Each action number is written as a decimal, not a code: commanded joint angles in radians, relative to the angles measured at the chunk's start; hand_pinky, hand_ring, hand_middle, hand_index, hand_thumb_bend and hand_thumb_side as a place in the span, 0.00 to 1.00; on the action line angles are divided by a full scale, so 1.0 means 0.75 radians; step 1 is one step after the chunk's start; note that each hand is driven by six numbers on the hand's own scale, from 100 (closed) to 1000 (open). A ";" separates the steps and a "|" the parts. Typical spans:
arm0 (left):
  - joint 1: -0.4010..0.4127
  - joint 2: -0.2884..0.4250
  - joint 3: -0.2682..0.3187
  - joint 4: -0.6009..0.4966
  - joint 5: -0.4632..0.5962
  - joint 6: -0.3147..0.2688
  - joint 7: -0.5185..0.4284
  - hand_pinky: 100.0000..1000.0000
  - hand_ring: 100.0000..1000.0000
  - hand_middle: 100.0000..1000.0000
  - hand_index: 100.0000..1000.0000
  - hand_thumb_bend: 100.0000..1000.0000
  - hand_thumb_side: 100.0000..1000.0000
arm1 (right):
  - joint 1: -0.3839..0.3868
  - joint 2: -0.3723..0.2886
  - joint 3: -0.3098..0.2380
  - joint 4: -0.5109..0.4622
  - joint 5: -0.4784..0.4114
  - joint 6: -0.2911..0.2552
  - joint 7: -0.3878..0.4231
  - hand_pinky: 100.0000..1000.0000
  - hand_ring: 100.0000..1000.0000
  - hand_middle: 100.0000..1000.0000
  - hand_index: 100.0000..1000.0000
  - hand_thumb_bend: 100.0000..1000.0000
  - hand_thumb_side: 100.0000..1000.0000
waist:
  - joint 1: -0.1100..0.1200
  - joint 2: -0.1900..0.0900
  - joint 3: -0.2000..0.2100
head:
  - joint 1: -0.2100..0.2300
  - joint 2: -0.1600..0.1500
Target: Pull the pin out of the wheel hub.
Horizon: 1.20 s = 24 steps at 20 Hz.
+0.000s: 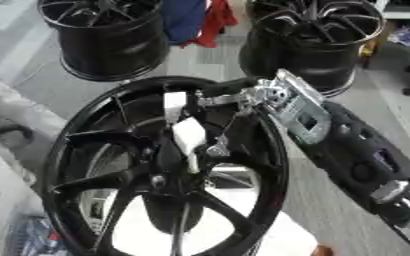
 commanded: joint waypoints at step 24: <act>-0.014 0.033 0.027 -0.022 -0.002 0.001 0.020 0.55 0.64 0.64 0.82 0.12 0.53 | 0.530 -0.564 -0.758 -0.493 -0.494 0.229 -0.779 0.54 0.46 0.35 0.43 0.02 0.16 | -0.007 -0.011 -0.073 | 0.061 -0.019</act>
